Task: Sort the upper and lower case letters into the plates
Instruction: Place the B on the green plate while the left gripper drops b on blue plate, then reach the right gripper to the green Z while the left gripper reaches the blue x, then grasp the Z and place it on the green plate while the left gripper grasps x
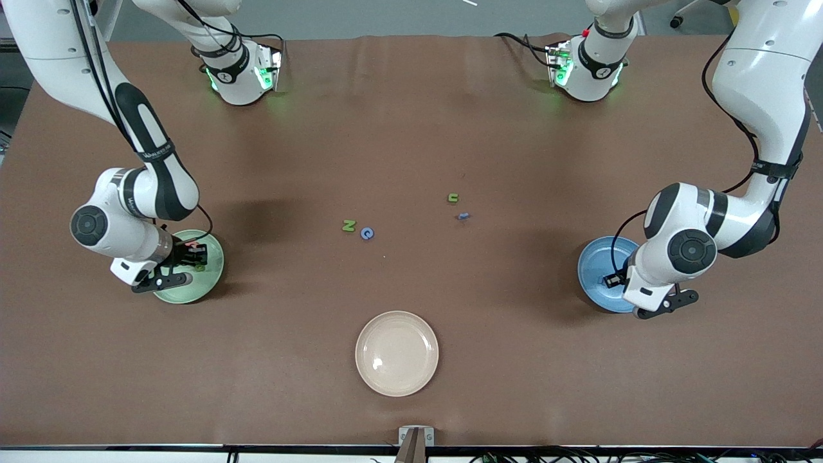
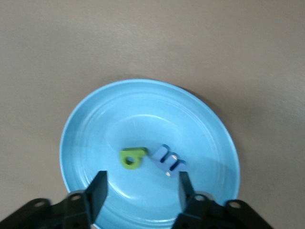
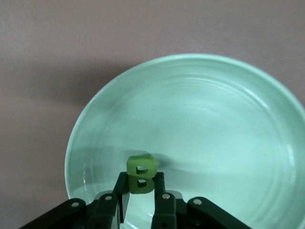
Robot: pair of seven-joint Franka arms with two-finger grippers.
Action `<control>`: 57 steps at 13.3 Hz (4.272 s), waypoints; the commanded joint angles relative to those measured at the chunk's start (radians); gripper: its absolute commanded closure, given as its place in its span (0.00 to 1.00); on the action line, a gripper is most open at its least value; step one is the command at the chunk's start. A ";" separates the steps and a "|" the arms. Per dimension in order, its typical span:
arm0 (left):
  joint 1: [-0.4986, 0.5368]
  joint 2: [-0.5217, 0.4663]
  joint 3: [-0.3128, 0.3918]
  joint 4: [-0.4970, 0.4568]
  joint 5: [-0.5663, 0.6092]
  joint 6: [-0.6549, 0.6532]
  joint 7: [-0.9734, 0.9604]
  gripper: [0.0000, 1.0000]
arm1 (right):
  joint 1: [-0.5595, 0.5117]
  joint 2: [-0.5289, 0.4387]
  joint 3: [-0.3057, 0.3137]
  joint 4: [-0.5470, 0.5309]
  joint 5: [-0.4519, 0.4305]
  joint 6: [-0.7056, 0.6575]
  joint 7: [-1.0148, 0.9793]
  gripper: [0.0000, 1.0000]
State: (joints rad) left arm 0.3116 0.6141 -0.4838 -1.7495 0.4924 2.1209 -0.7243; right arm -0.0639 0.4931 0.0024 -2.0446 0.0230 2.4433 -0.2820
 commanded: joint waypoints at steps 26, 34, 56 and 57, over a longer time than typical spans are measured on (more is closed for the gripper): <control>-0.344 0.133 -0.302 -0.067 0.118 0.120 -0.429 0.20 | 0.553 -0.148 0.024 0.032 0.064 -0.192 0.848 0.00; -0.315 0.122 -0.300 -0.133 0.120 0.120 -0.428 0.23 | 0.656 -0.042 0.022 0.003 0.077 -0.011 0.986 0.00; -0.330 0.134 -0.288 -0.148 0.155 0.120 -0.526 0.58 | 0.642 0.000 0.015 -0.006 0.075 0.051 0.988 0.88; -0.330 0.134 -0.288 -0.148 0.155 0.120 -0.527 0.61 | 0.615 -0.037 0.008 -0.005 0.074 0.001 0.974 0.87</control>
State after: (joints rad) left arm -0.0129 0.7625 -0.7758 -1.8855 0.6293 2.2286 -1.2237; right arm 0.5846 0.5178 0.0184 -2.0376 0.0805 2.4989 0.7002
